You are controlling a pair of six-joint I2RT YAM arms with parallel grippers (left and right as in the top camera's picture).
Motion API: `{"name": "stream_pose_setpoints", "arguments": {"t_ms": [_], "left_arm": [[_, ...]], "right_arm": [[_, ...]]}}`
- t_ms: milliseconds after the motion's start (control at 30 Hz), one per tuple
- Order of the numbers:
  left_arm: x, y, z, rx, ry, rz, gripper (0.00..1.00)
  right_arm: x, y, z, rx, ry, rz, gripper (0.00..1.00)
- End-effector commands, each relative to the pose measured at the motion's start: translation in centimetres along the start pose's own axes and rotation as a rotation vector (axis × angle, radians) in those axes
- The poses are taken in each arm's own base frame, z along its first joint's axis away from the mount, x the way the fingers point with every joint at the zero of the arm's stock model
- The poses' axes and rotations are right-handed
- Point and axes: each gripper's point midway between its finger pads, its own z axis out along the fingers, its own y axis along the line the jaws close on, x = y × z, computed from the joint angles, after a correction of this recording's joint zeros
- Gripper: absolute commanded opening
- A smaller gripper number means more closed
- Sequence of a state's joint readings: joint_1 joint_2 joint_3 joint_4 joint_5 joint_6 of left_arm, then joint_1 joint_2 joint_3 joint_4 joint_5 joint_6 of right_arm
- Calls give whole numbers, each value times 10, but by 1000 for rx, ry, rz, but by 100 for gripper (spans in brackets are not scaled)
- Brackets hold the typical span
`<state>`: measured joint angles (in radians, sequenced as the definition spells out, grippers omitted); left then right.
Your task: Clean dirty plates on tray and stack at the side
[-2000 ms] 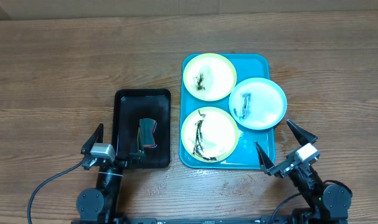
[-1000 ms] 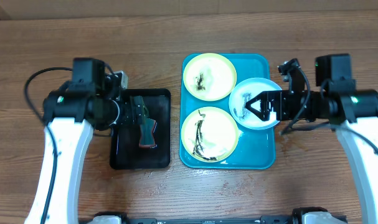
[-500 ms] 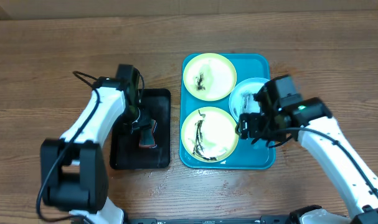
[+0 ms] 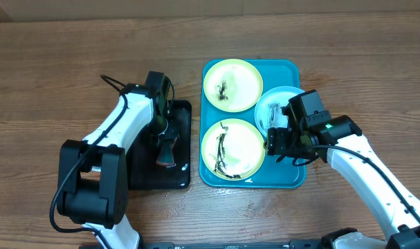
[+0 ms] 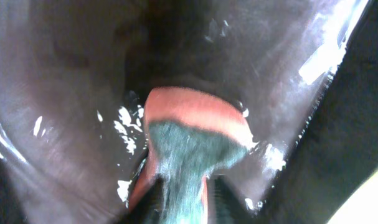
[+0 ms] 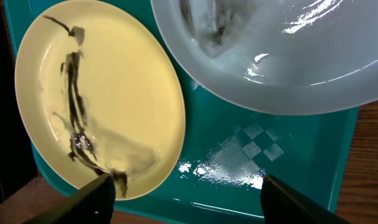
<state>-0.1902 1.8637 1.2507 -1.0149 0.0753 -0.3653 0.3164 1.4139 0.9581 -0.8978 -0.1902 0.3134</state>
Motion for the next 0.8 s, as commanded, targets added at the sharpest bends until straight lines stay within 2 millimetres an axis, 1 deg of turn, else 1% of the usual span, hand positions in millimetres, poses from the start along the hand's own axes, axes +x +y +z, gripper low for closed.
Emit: {"name": "stream_pose_setpoints", "arguments": {"t_ms": [0, 33, 100, 200, 300, 367, 500, 533, 567, 600, 667, 733, 767], "left_arm": [[-14, -7, -29, 1, -38, 7, 47], [-12, -6, -32, -3, -30, 7, 53], [-6, -4, -33, -15, -6, 8, 57], [5, 1, -24, -31, 34, 7, 54], [18, 4, -5, -45, 65, 15, 52], [23, 8, 11, -57, 62, 15, 46], [22, 9, 36, -39, 21, 3, 29], [22, 10, 38, -37, 17, 3, 22], [22, 10, 40, -36, 13, 3, 7], [22, 10, 40, -35, 11, 4, 4], [17, 8, 37, -30, -1, 3, 4], [12, 5, 28, -22, -2, -1, 4], [10, 3, 23, -16, -3, -1, 4]], "right_arm": [[-2, -2, 2, 11, -9, 3, 77], [-2, -2, 2, 11, -8, 3, 77], [-2, -2, 2, 11, -8, 3, 77], [-2, -2, 2, 11, -8, 3, 77], [-2, -2, 2, 11, -9, 3, 77], [-2, -1, 2, 11, -10, 3, 77], [-4, 0, 2, 7, -19, 0, 77], [-5, 0, 2, 5, -23, 0, 77], [-6, 0, 2, 4, -26, -1, 77], [-7, 0, 2, 3, -29, -1, 77], [-8, 1, 2, 1, -35, -3, 75], [-10, 2, 2, -2, -41, -5, 72], [-11, 1, 2, 1, -46, -5, 69]]}}
